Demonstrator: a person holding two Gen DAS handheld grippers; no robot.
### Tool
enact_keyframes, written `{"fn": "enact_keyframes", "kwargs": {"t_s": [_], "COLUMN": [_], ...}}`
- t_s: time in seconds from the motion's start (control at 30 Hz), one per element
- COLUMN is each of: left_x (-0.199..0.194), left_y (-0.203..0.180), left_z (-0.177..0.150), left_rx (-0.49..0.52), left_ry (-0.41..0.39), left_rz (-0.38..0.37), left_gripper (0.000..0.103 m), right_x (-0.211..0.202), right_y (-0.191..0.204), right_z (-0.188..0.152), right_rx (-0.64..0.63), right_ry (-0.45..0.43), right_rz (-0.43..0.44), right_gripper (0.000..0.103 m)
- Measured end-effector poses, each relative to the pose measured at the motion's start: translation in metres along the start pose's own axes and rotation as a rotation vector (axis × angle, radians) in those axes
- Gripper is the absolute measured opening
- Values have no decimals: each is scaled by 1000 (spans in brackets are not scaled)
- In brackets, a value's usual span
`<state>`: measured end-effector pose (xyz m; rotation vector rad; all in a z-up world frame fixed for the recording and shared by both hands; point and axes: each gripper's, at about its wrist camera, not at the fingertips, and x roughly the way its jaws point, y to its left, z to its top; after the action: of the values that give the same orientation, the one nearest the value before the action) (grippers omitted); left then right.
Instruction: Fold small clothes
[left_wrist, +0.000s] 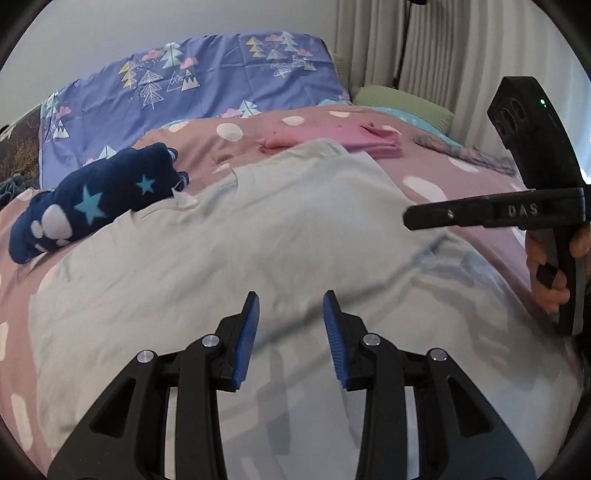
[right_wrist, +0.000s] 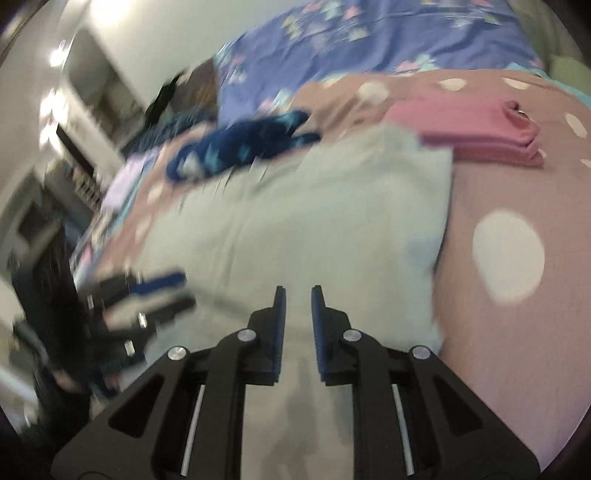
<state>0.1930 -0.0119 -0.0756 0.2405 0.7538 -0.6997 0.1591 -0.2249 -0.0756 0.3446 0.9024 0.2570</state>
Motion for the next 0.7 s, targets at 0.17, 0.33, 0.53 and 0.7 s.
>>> {"fn": "enact_keyframes", "kwargs": {"t_s": [0.17,0.33,0.53,0.7], "left_x": [34,39,37,36], "left_y": [6,2,-5,-5], "left_z": [-14,-16,-17,-17], "left_rx": [-57,-28,4,6], "left_ry": [102,115,109,104], "left_rz": [-51,-63,-29,-25], "left_gripper": [42,51,53,53], "right_x": [19,-18,33,13], "right_y": [-6,-49,-116,-90], "right_z": [-17,22,68,74], "right_rx": [-56,111,287,236], "right_ry": [61,-103,-29,-149], "right_rz": [-96,-74,5,-74], "right_gripper": [13,21,56,2]}}
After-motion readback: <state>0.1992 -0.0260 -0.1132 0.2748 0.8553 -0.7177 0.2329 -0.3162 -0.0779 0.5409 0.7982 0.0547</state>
